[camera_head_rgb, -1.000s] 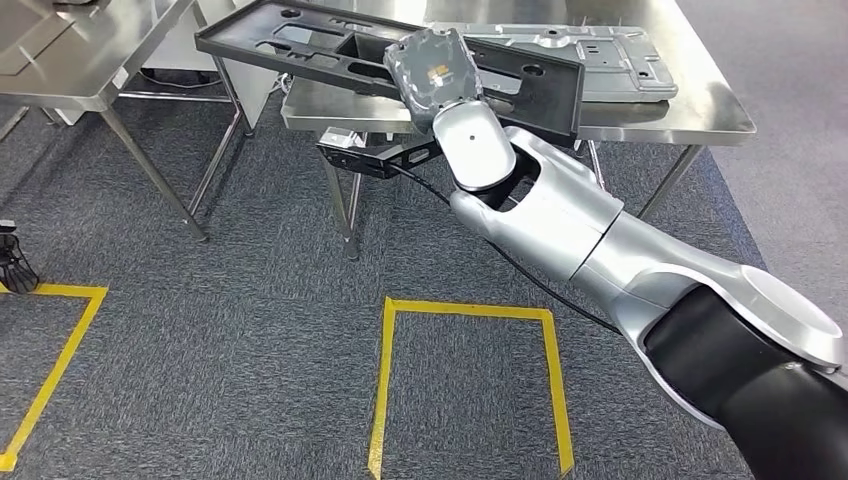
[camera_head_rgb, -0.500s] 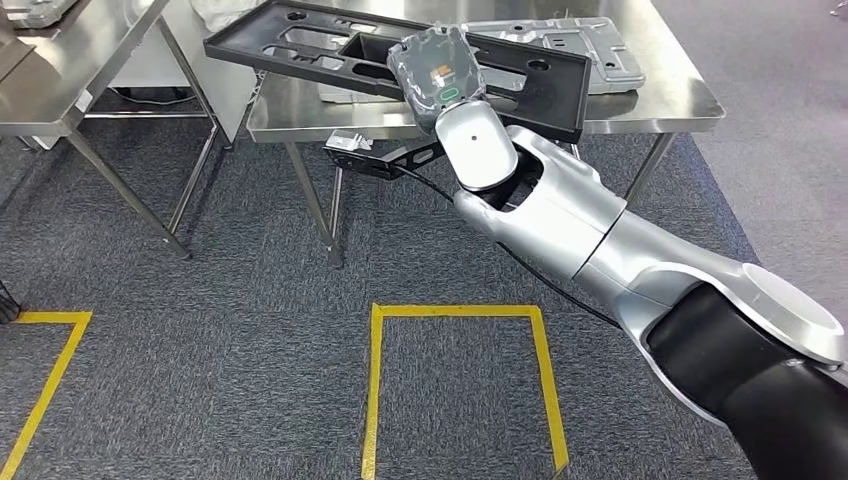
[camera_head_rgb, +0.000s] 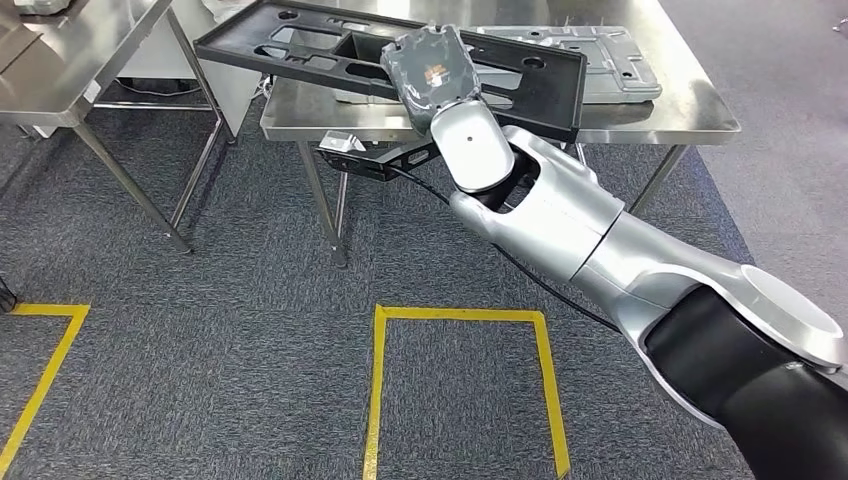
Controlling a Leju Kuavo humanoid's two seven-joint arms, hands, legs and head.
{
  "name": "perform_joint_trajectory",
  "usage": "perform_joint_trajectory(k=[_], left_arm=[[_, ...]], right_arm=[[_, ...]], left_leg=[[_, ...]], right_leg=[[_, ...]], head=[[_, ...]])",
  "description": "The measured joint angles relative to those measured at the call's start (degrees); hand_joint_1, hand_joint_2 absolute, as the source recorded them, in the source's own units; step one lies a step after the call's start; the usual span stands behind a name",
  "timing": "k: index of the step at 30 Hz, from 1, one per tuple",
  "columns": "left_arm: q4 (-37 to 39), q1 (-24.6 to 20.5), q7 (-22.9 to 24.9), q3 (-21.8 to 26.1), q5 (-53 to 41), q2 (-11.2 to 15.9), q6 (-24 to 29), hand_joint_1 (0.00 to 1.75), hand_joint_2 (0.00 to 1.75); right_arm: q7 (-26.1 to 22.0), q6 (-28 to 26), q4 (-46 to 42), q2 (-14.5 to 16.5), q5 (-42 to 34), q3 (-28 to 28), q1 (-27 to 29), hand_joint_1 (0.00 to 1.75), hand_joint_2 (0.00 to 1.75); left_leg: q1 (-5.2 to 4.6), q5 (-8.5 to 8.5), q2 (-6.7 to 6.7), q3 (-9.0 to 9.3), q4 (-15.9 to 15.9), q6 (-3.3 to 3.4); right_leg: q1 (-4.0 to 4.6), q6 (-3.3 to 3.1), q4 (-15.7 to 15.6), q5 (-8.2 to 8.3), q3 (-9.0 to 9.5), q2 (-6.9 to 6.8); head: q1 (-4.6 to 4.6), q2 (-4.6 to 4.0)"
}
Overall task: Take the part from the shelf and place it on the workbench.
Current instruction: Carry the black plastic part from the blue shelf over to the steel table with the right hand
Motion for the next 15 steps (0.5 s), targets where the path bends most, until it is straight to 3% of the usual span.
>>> perform_joint_trajectory(k=[2,5,7,10,11,12,13,15], left_arm=[[0.0,-0.03,-0.01,-0.01,0.0,-0.01,-0.02,0.0,1.75],[0.0,-0.06,-0.03,-0.01,0.0,-0.01,-0.03,0.0,1.75],[0.0,-0.02,-0.03,-0.01,0.0,-0.02,-0.04,0.0,1.75],[0.0,-0.01,-0.05,-0.01,0.04,-0.01,0.0,0.0,1.75],[0.0,0.01,-0.04,-0.01,0.07,0.0,0.05,0.0,1.75],[0.0,0.03,-0.03,-0.01,0.1,0.0,0.09,0.0,1.75],[0.0,0.05,-0.01,-0.01,0.13,-0.01,0.12,0.0,1.75],[0.0,0.07,0.04,-0.01,0.16,0.0,0.1,0.0,1.75]], right_arm=[[-0.01,0.0,-0.01,0.01,0.01,-0.01,-0.13,1.75,1.75],[-0.03,0.02,-0.01,-0.01,0.02,-0.01,-0.1,1.75,1.75],[-0.04,0.08,0.01,-0.01,0.05,-0.01,-0.18,1.75,1.75],[-0.29,0.3,0.05,0.07,0.13,-0.01,-0.11,1.75,1.75],[-0.46,0.39,0.08,0.07,0.13,-0.01,0.07,1.75,1.75],[-0.62,0.46,0.1,0.07,0.13,-0.01,0.28,1.75,1.75],[-0.73,0.49,0.13,0.07,0.13,-0.01,0.45,1.75,1.75],[-0.76,0.5,0.15,0.08,0.13,-0.01,0.56,1.75,1.75]], left_leg=[[-0.13,-0.53,-0.15,-0.07,0.55,-0.56],[-0.09,-0.87,-0.2,-0.17,0.57,-1.37],[0.03,-2.15,-0.19,-0.92,2.35,-1.91],[0.16,-6.4,-0.17,-5.83,12.36,-2.56],[0.18,-7.0,-0.17,-7.54,15.28,-2.66],[0.18,-6.59,-0.17,-8.46,16.39,-2.69],[0.17,-5.1,-0.17,-8.3,15.2,-2.63],[0.14,-0.7,-0.17,-5.43,7.86,-2.26]], right_leg=[[0.11,-0.38,-4.94,1.4,2.4,0.04],[0.27,-1.08,-5.82,1.1,2.92,0.14],[0.02,-1.66,-6.14,1.09,3.25,0.15],[-0.04,-2.29,-6.27,0.79,3.77,0.25],[0.01,-2.37,-6.25,0.63,3.96,0.3],[0.06,-2.4,-6.23,0.46,4.18,0.34],[0.08,-2.36,-6.22,0.27,4.43,0.39],[0.09,-2.16,-6.24,-0.14,5.05,0.44]], head=[[-0.02,0.01],[0.0,0.0],[-0.19,0.0],[-0.48,0.0],[-0.48,0.0],[-0.46,0.0],[-0.47,0.0],[-0.46,0.0]])
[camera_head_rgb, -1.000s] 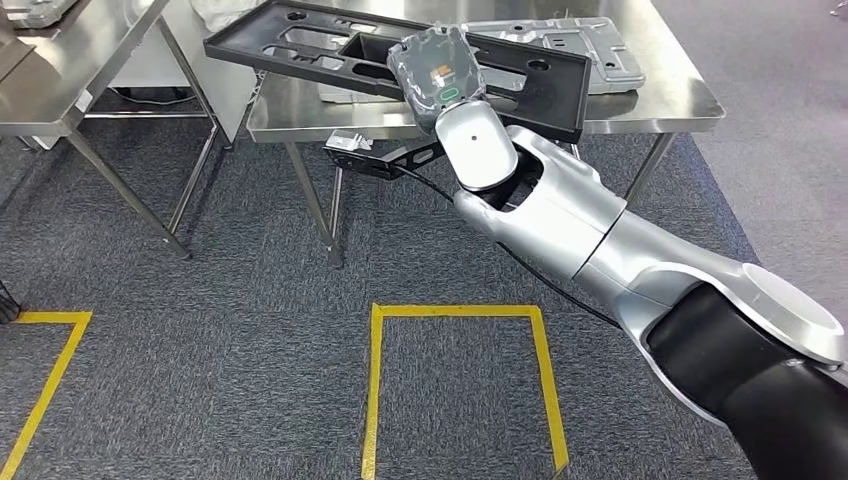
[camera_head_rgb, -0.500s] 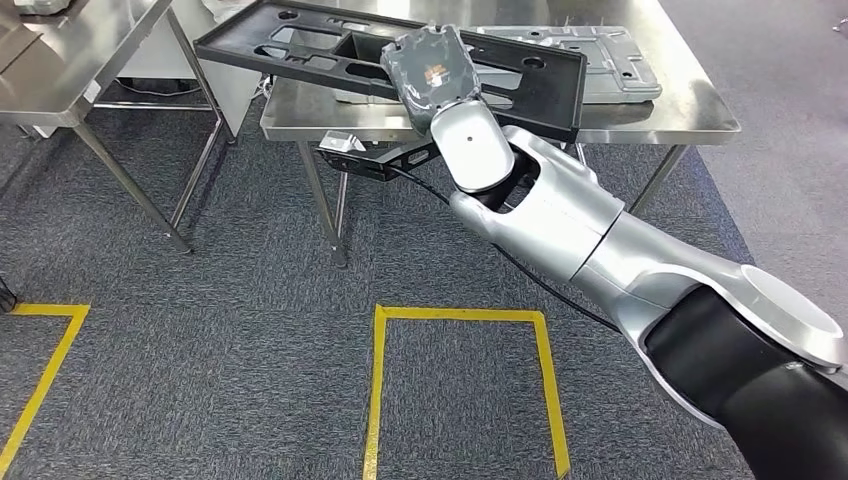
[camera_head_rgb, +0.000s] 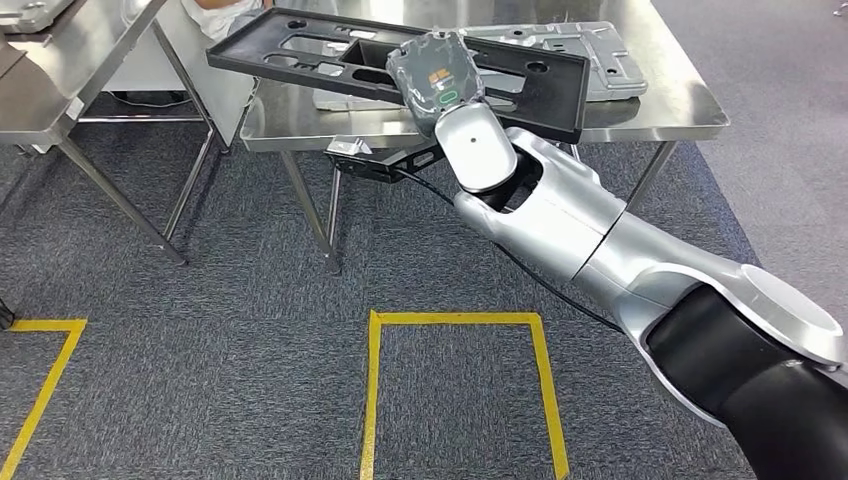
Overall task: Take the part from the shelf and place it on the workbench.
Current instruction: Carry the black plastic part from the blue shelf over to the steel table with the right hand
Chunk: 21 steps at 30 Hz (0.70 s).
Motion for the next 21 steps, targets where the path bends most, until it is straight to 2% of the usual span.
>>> perform_joint_trajectory(k=[1,2,4,6,7,8,10,11,12,13,14,15,16,17,18,21], left_arm=[[0.0,0.0,0.01,0.0,0.02,0.01,-0.01,0.0,1.75],[0.0,-0.04,0.02,0.0,0.03,0.02,-0.03,0.0,1.75],[0.0,-0.1,0.05,0.0,0.07,0.02,-0.04,0.0,1.75],[0.0,-0.12,0.09,0.0,0.1,-0.01,-0.05,0.0,1.75],[0.0,-0.1,0.11,0.01,0.11,-0.02,-0.05,0.0,1.75],[0.0,-0.09,0.14,0.01,0.13,-0.03,-0.06,0.0,1.75],[0.0,-0.07,0.17,0.01,0.15,-0.05,-0.07,0.0,1.75],[0.0,-0.09,0.18,0.0,0.15,-0.05,-0.09,0.0,1.75],[0.0,-0.08,0.19,0.0,0.16,-0.05,-0.11,0.0,1.75],[0.0,-0.08,0.19,0.0,0.16,-0.05,-0.14,0.0,1.75],[0.0,-0.08,0.19,0.0,0.17,-0.06,-0.15,0.0,1.75],[0.0,-0.06,0.19,0.0,0.17,-0.07,-0.15,0.0,1.75],[0.0,-0.06,0.19,0.0,0.18,-0.08,-0.15,0.0,1.75],[0.0,-0.06,0.19,0.0,0.19,-0.09,-0.13,0.0,1.75],[0.0,-0.06,0.19,0.0,0.19,-0.1,-0.1,0.0,1.75],[0.0,-0.09,0.17,0.0,0.19,-0.1,-0.04,0.0,1.75]], right_arm=[[0.0,-0.01,0.01,0.01,0.0,0.0,-0.04,1.75,1.75],[0.01,-0.01,0.02,0.01,0.0,0.0,-0.05,1.75,1.75],[-0.07,0.0,0.04,0.03,0.0,0.0,0.13,1.75,1.75],[-0.25,0.01,0.06,0.04,0.0,0.0,0.38,1.75,1.75],[-0.32,0.02,0.07,0.05,0.0,0.0,0.4,1.75,1.75],[-0.34,0.03,0.07,0.05,0.01,0.0,0.36,1.75,1.75],[-0.34,0.1,0.1,0.04,0.02,0.0,0.47,1.75,1.75],[-0.35,0.15,0.12,0.04,0.02,0.0,0.68,1.75,1.75],[-0.36,0.21,0.13,0.04,0.02,0.0,0.92,1.75,1.75],[-0.37,0.27,0.14,0.04,0.02,0.0,1.12,1.75,1.75],[-0.38,0.29,0.14,0.05,0.02,0.0,1.21,1.75,1.75],[-0.38,0.32,0.14,0.05,0.02,0.0,1.21,1.75,1.75],[-0.38,0.32,0.14,0.05,0.02,0.0,1.15,1.75,1.75],[-0.39,0.33,0.13,0.08,0.02,0.0,1.09,1.75,1.75],[-0.41,0.34,0.13,0.11,0.02,0.0,1.07,1.75,1.75],[-0.45,0.35,0.13,0.18,0.02,0.0,1.18,1.75,1.75]], left_leg=[[-0.18,1.47,-0.01,1.69,-3.68,0.27],[-0.35,2.18,-0.02,2.86,-6.12,0.52],[-0.72,1.98,-0.1,3.57,-7.45,0.96],[-0.49,2.05,-0.12,3.84,-7.86,1.47],[-0.32,2.07,-0.09,4.09,-8.1,1.8],[-0.15,2.09,-0.05,4.35,-8.32,2.1],[-0.1,1.86,0.0,4.6,-8.35,2.54],[-0.1,1.7,-0.01,4.71,-8.29,2.64],[-0.1,1.52,-0.05,4.83,-8.22,2.67],[-0.1,1.3,-0.12,4.99,-8.1,2.64],[-0.09,1.02,-0.21,5.18,-7.93,2.54],[-0.08,0.69,-0.31,5.37,-7.7,2.39],[-0.18,0.32,-0.39,5.42,-7.36,2.14],[-0.28,0.03,-0.46,5.38,-7.11,1.87],[-0.36,-0.17,-0.49,5.31,-6.92,1.58],[-0.26,-0.52,-0.48,5.36,-6.93,0.75]], right_leg=[[0.09,0.18,0.01,-0.18,0.18,0.02],[0.13,0.39,-0.03,-0.29,0.26,0.05],[0.21,0.92,-0.16,-0.36,0.23,0.08],[0.28,1.51,0.0,-0.7,0.21,0.03],[0.34,1.76,1.09,-1.41,-0.27,-0.04],[0.38,1.96,3.32,-2.58,-1.33,-0.09],[0.32,2.17,10.59,-5.52,-5.13,-0.18],[0.29,2.25,13.93,-6.38,-7.1,-0.18],[0.23,2.31,15.68,-6.27,-8.39,-0.19],[0.15,2.32,15.27,-5.08,-8.67,-0.22],[0.06,2.26,12.71,-3.01,-7.84,-0.27],[-0.01,2.12,8.84,-0.74,-6.34,-0.35],[0.01,1.94,5.25,0.8,-4.69,-0.4],[0.08,1.74,2.68,1.59,-3.48,-0.43],[0.2,1.56,1.31,1.7,-2.83,-0.4],[0.27,0.85,0.66,1.35,-2.41,-0.26]], head=[[0.01,0.0],[0.02,0.0],[0.04,0.0],[0.09,0.0],[0.21,0.0],[0.32,0.0],[0.52,0.0],[0.53,0.0],[0.53,0.0],[0.54,0.0],[0.54,0.0],[0.55,0.0],[0.56,0.0],[0.54,0.0],[0.52,0.0],[0.54,0.0]])
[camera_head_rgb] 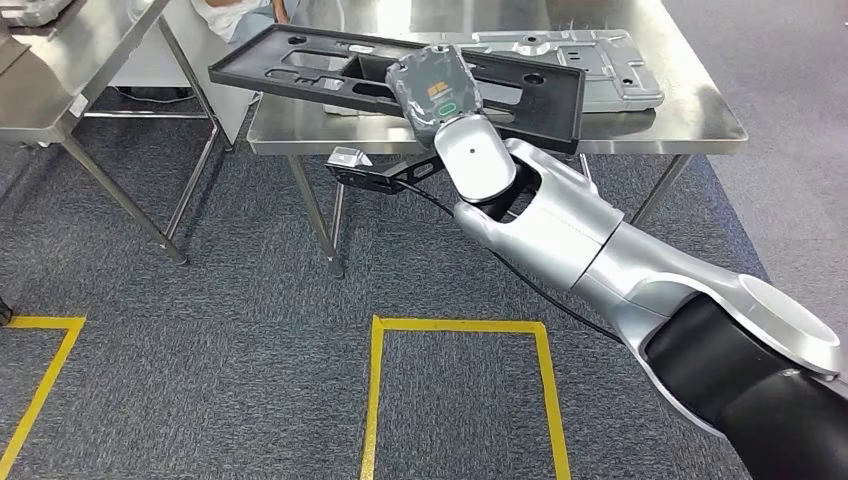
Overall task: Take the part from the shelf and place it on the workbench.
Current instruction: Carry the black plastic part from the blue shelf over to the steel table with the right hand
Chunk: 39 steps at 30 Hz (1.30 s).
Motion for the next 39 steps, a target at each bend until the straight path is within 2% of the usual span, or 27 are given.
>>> perform_joint_trajectory(k=[2,5,6,7,8,9,11,12,14,16,18,20,21,22,23,25,26,27,30,32,33,35,36,37,38,39], left_arm=[[0.0,0.03,0.0,0.0,0.0,-0.01,0.01,0.0,1.75],[0.0,0.05,0.01,0.0,0.02,0.0,0.02,0.0,1.75],[0.0,0.08,0.01,0.0,0.05,0.0,0.02,0.0,1.75],[0.0,0.1,0.04,0.0,0.13,-0.01,0.02,0.0,1.75],[0.0,0.12,0.09,0.0,0.21,-0.01,0.02,0.0,1.75],[0.0,0.12,0.15,0.0,0.3,-0.01,0.02,0.0,1.75],[0.0,0.09,0.28,0.0,0.43,0.02,0.08,0.0,1.75],[0.0,0.05,0.32,0.0,0.46,0.03,0.13,0.0,1.75],[0.0,-0.03,0.33,0.0,0.49,0.04,0.25,0.0,1.75],[0.0,-0.01,0.34,0.0,0.5,0.03,0.31,0.0,1.75],[0.0,0.03,0.33,0.01,0.5,0.02,0.34,0.0,1.75],[0.0,0.0,0.32,0.01,0.5,0.02,0.34,0.0,1.75],[0.0,0.0,0.32,0.01,0.5,0.02,0.34,0.0,1.75],[0.0,0.01,0.32,0.0,0.49,0.02,0.34,0.0,1.75],[0.0,0.02,0.32,0.0,0.49,0.02,0.34,0.0,1.75],[0.0,0.06,0.32,0.0,0.48,0.01,0.32,0.0,1.75],[0.0,0.06,0.32,0.0,0.48,0.0,0.31,0.0,1.75],[0.0,0.06,0.32,0.0,0.47,0.0,0.31,0.0,1.75],[0.0,0.04,0.32,0.0,0.42,0.0,0.34,0.0,1.75],[0.0,0.02,0.29,0.0,0.38,-0.01,0.35,0.0,1.75],[0.0,0.01,0.28,0.0,0.37,-0.01,0.36,0.0,1.75],[0.0,0.0,0.26,0.0,0.37,-0.01,0.46,0.0,1.75],[0.0,0.02,0.26,0.0,0.41,-0.01,0.54,0.0,1.75],[0.0,0.07,0.26,0.0,0.53,-0.01,0.61,0.0,1.75],[0.0,0.11,0.27,0.0,0.67,-0.02,0.64,0.0,1.75],[0.0,0.13,0.27,0.0,0.8,-0.02,0.64,0.0,1.75]], right_arm=[[0.05,-0.01,0.01,0.0,0.01,0.0,-0.03,1.75,1.75],[0.03,-0.01,0.0,0.05,0.01,0.0,0.12,1.75,1.75],[-0.01,0.0,0.01,0.07,0.01,0.0,0.28,1.75,1.75],[-0.04,0.0,0.01,0.07,0.01,0.0,0.43,1.75,1.75],[-0.05,0.0,0.01,0.08,0.01,0.0,0.53,1.75,1.75],[-0.05,0.0,0.01,0.09,0.01,0.0,0.55,1.75,1.75],[-0.04,0.0,0.01,0.12,0.01,0.0,0.48,1.75,1.75],[-0.06,0.01,0.01,0.14,0.01,0.0,0.45,1.75,1.75],[-0.14,0.02,0.01,0.16,0.01,0.0,0.47,1.75,1.75],[-0.23,0.02,0.01,0.18,0.0,0.0,0.48,1.75,1.75],[-0.25,0.02,0.01,0.19,0.0,0.0,0.4,1.75,1.75],[-0.31,0.03,0.05,0.19,0.0,0.0,0.55,1.75,1.75],[-0.35,0.04,0.09,0.19,0.0,0.0,0.74,1.75,1.75],[-0.4,0.04,0.13,0.19,0.0,0.0,0.94,1.75,1.75],[-0.45,0.04,0.16,0.19,0.0,0.0,1.07,1.75,1.75],[-0.47,0.03,0.2,0.19,0.0,0.0,1.07,1.75,1.75],[-0.48,0.02,0.21,0.2,0.0,0.0,1.0,1.75,1.75],[-0.49,0.02,0.22,0.21,0.0,0.0,0.97,1.75,1.75],[-0.54,0.04,0.31,0.22,-0.02,0.0,1.02,1.75,1.75],[-0.51,0.03,0.38,0.22,-0.02,0.0,0.97,1.75,1.75],[-0.5,0.03,0.38,0.23,-0.02,0.0,0.95,1.75,1.75],[-0.53,0.04,0.39,0.26,-0.02,0.0,1.06,1.75,1.75],[-0.55,0.05,0.4,0.26,-0.02,0.0,1.18,1.75,1.75],[-0.59,0.07,0.43,0.26,-0.02,0.0,1.3,1.75,1.75],[-0.62,0.08,0.46,0.26,-0.02,0.0,1.37,1.75,1.75],[-0.66,0.08,0.49,0.27,-0.02,0.0,1.38,1.75,1.75]], left_leg=[[0.11,-1.64,0.03,-1.07,2.53,-0.55],[0.27,-5.71,0.06,-6.55,13.09,-1.2],[0.28,-5.89,0.06,-8.04,15.38,-1.29],[0.27,-5.0,0.06,-8.56,15.59,-1.3],[0.27,-3.07,0.07,-7.88,13.38,-1.2],[0.27,-0.65,0.07,-6.29,9.53,-1.03],[0.0,2.24,0.04,-2.84,2.16,-0.48],[-0.19,2.57,0.02,-1.89,0.25,-0.19],[-0.46,2.28,0.0,-1.44,-0.64,0.33],[-0.15,2.42,0.07,-1.07,-1.08,0.86],[0.17,2.49,0.18,-0.64,-1.52,1.43],[0.15,2.28,0.2,-0.53,-1.48,1.82],[0.15,2.15,0.18,-0.47,-1.41,1.88],[0.16,1.96,0.15,-0.37,-1.31,1.89],[0.19,1.73,0.1,-0.24,-1.15,1.82],[0.22,1.05,-0.03,0.02,-0.62,1.48],[0.13,0.67,-0.08,0.01,-0.22,1.19],[0.06,0.39,-0.11,-0.04,0.04,0.89],[0.04,0.03,-0.07,0.0,-0.03,0.06],[0.14,-1.09,0.01,-0.53,1.5,-0.49],[0.18,-2.31,0.03,-1.6,3.87,-0.75],[0.25,-5.13,0.05,-5.22,11.03,-1.19],[0.26,-5.82,0.05,-7.02,14.07,-1.32],[0.26,-5.44,0.05,-8.07,15.35,-1.38],[0.26,-4.03,0.06,-8.12,14.51,-1.35],[0.26,-1.77,0.06,-7.11,11.56,-1.22]], right_leg=[[-0.3,-0.59,-0.39,-0.02,0.45,0.0],[-0.3,-1.12,-0.51,-0.3,0.9,0.11],[-0.26,-1.19,-0.5,-0.43,1.06,0.15],[-0.24,-1.2,-0.49,-0.58,1.26,0.19],[-0.23,-1.15,-0.49,-0.75,1.53,0.23],[-0.23,-1.05,-0.49,-0.95,1.85,0.26],[-0.11,-0.68,-0.5,-1.3,2.27,0.32],[-0.06,-0.43,-0.54,-1.38,2.32,0.34],[-0.01,0.09,-0.73,-1.43,2.35,0.37],[0.02,0.68,-0.19,-1.94,2.11,0.24],[0.05,1.16,3.91,-4.11,0.14,0.08],[-0.02,1.41,11.19,-6.94,-3.71,0.04],[-0.09,1.51,13.91,-7.49,-5.39,0.03],[-0.18,1.56,14.77,-7.0,-6.22,0.0],[-0.29,1.57,13.47,-5.51,-5.99,-0.04],[-0.4,1.36,6.64,-1.48,-3.21,-0.17],[-0.37,1.18,3.43,-0.28,-1.78,-0.19],[-0.28,0.97,1.38,0.24,-0.82,-0.15],[-0.08,0.18,0.32,-0.05,-0.22,0.09],[-0.33,-0.43,-0.06,-0.1,0.19,0.16],[-0.45,-0.69,-0.21,-0.16,0.44,0.17],[-0.39,-1.1,-0.24,-0.44,0.8,0.19],[-0.33,-1.22,-0.23,-0.6,1.0,0.21],[-0.29,-1.29,-0.22,-0.78,1.22,0.23],[-0.27,-1.29,-0.21,-0.98,1.5,0.26],[-0.26,-1.23,-0.21,-1.2,1.85,0.29]], head=[[-0.21,0.0],[-0.46,0.0],[-0.45,0.0],[-0.47,0.0],[-0.46,0.0],[-0.46,0.0],[-0.43,0.0],[-0.43,0.0],[-0.41,0.0],[-0.35,0.0],[-0.2,0.0],[-0.1,0.0],[-0.1,0.0],[-0.09,0.0],[-0.09,0.0],[-0.08,0.0],[-0.09,0.0],[-0.1,0.0],[-0.09,0.0],[-0.22,0.0],[-0.32,0.0],[-0.48,0.0],[-0.47,0.0],[-0.46,0.0],[-0.47,0.0],[-0.46,0.0]])
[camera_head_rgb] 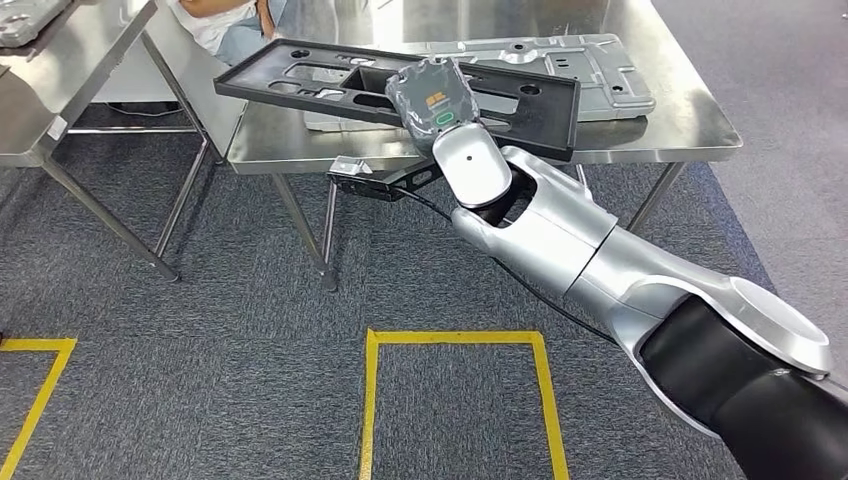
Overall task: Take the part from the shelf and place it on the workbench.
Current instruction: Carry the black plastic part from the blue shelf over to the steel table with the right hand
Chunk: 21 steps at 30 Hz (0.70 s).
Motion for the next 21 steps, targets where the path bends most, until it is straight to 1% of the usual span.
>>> perform_joint_trajectory(k=[1,2,3,4,5,7,8,9,10,11,12,13,14,15,16,17,18,19,21], left_arm=[[0.0,0.0,-0.01,0.0,0.09,0.01,-0.01,0.0,1.75],[0.0,-0.01,-0.03,0.0,0.1,0.04,-0.02,0.0,1.75],[0.0,-0.06,-0.05,0.0,0.1,0.06,-0.03,0.0,1.75],[0.0,-0.1,-0.08,0.0,0.09,0.08,-0.05,0.0,1.75],[0.0,-0.14,-0.09,0.0,0.09,0.1,-0.09,0.0,1.75],[0.0,-0.18,-0.1,0.01,0.09,0.09,-0.18,0.0,1.75],[0.0,-0.15,-0.09,0.02,0.09,0.08,-0.22,0.0,1.75],[0.0,-0.13,-0.08,0.02,0.08,0.07,-0.26,0.0,1.75],[0.0,-0.11,-0.05,0.02,0.07,0.06,-0.28,0.0,1.75],[0.0,-0.11,-0.01,0.02,0.06,0.06,-0.28,0.0,1.75],[0.0,-0.13,0.04,0.02,0.04,0.06,-0.28,0.0,1.75],[0.0,-0.13,0.1,0.02,0.03,0.06,-0.26,0.0,1.75],[0.0,-0.12,0.14,0.02,0.03,0.06,-0.23,0.0,1.75],[0.0,-0.1,0.18,0.02,0.03,0.05,-0.19,0.0,1.75],[0.0,-0.07,0.21,0.02,0.04,0.05,-0.12,0.0,1.75],[0.0,-0.06,0.24,0.02,0.06,0.04,-0.06,0.0,1.75],[0.0,-0.06,0.25,0.02,0.06,0.04,0.04,0.0,1.75],[0.0,-0.06,0.25,0.02,0.05,0.04,0.15,0.0,1.75],[0.0,-0.11,0.25,0.01,-0.02,0.04,0.33,0.0,1.75]], right_arm=[[-0.03,0.01,0.02,0.02,0.0,0.0,-0.05,1.75,1.75],[-0.07,0.01,0.04,0.03,0.01,0.0,-0.14,1.75,1.75],[-0.09,0.01,0.06,0.05,0.01,0.0,-0.24,1.75,1.75],[-0.14,0.01,0.09,0.06,0.02,0.0,-0.28,1.75,1.75],[-0.23,0.01,0.13,0.09,0.02,0.0,-0.31,1.75,1.75],[-0.44,-0.02,0.21,0.16,0.02,0.0,-0.31,1.75,1.75],[-0.51,-0.04,0.25,0.19,0.03,0.0,-0.38,1.75,1.75],[-0.54,-0.07,0.28,0.2,0.03,0.0,-0.48,1.75,1.75],[-0.57,-0.08,0.32,0.2,0.04,0.0,-0.53,1.75,1.75],[-0.63,-0.08,0.37,0.2,0.04,0.0,-0.5,1.75,1.75],[-0.71,-0.09,0.43,0.2,0.04,0.0,-0.38,1.75,1.75],[-0.8,-0.09,0.51,0.2,0.04,0.0,-0.2,1.75,1.75],[-0.9,-0.1,0.61,0.2,0.04,0.0,-0.06,1.75,1.75],[-0.98,-0.13,0.68,0.21,0.04,0.0,0.0,1.75,1.75],[-1.05,-0.15,0.76,0.21,0.04,0.0,-0.02,1.75,1.75],[-1.11,-0.2,0.85,0.22,0.04,0.0,-0.11,1.75,1.75],[-1.16,-0.26,0.92,0.3,0.04,0.0,-0.18,1.75,1.75],[-1.21,-0.31,1.0,0.37,0.04,0.0,-0.2,1.75,1.75],[-1.29,-0.41,1.19,0.51,0.04,0.0,-0.12,1.75,1.75]], left_leg=[[-0.03,2.25,0.0,1.58,-4.04,0.22],[-0.21,3.74,0.0,3.23,-7.62,0.51],[-0.39,4.48,0.0,4.46,-10.23,0.85],[-0.59,4.48,-0.01,5.09,-11.52,1.17],[-0.77,4.22,-0.04,5.35,-11.82,1.46],[-0.55,4.29,-0.02,5.76,-12.5,2.02],[-0.36,4.34,0.03,6.1,-12.85,2.33],[-0.18,4.38,0.08,6.46,-13.18,2.64],[-0.13,4.28,0.12,6.7,-13.31,2.88],[-0.11,4.13,0.13,6.85,-13.33,3.09],[-0.1,3.95,0.12,6.98,-13.3,3.21],[-0.1,3.75,0.07,7.15,-13.26,3.25],[-0.09,3.5,0.01,7.37,-13.17,3.21],[-0.07,3.18,-0.08,7.65,-13.03,3.12],[-0.06,2.79,-0.17,7.92,-12.84,2.96],[-0.18,2.34,-0.25,8.08,-12.48,2.69],[-0.31,1.95,-0.31,8.16,-12.2,2.41],[-0.41,1.66,-0.34,8.17,-12.0,2.13],[-0.43,1.36,-0.32,8.29,-12.08,1.59]], right_leg=[[0.0,0.11,-0.01,-0.24,0.35,0.02],[0.08,0.29,-0.03,-0.45,0.59,0.05],[0.13,0.49,-0.06,-0.59,0.71,0.08],[0.17,0.73,-0.13,-0.66,0.74,0.1],[0.21,1.0,-0.28,-0.65,0.75,0.11],[0.3,1.59,-0.32,-0.88,0.83,0.04],[0.36,1.87,0.53,-1.43,0.47,-0.04],[0.42,2.09,2.54,-2.44,-0.52,-0.11],[0.37,2.26,5.85,-3.84,-2.26,-0.19],[0.35,2.41,9.86,-5.3,-4.51,-0.22],[0.3,2.52,13.46,-6.27,-6.71,-0.22],[0.22,2.62,15.61,-6.34,-8.26,-0.23],[0.1,2.68,15.51,-5.29,-8.7,-0.26],[-0.01,2.67,13.16,-3.3,-7.98,-0.32],[-0.1,2.58,9.33,-0.86,-6.43,-0.42],[-0.08,2.45,5.43,0.88,-4.61,-0.5],[-0.06,2.25,2.5,1.91,-3.21,-0.53],[0.01,2.04,0.84,2.17,-2.4,-0.5],[0.08,1.52,0.31,1.73,-2.12,-0.33]], head=[[0.0,0.0],[0.01,0.0],[0.03,0.0],[0.04,0.0],[0.04,0.0],[0.08,0.0],[0.17,0.0],[0.27,0.0],[0.35,0.0],[0.42,0.0],[0.44,0.0],[0.45,0.0],[0.46,0.0],[0.48,0.0],[0.49,0.0],[0.52,0.0],[0.51,0.0],[0.5,0.0],[0.46,0.0]])
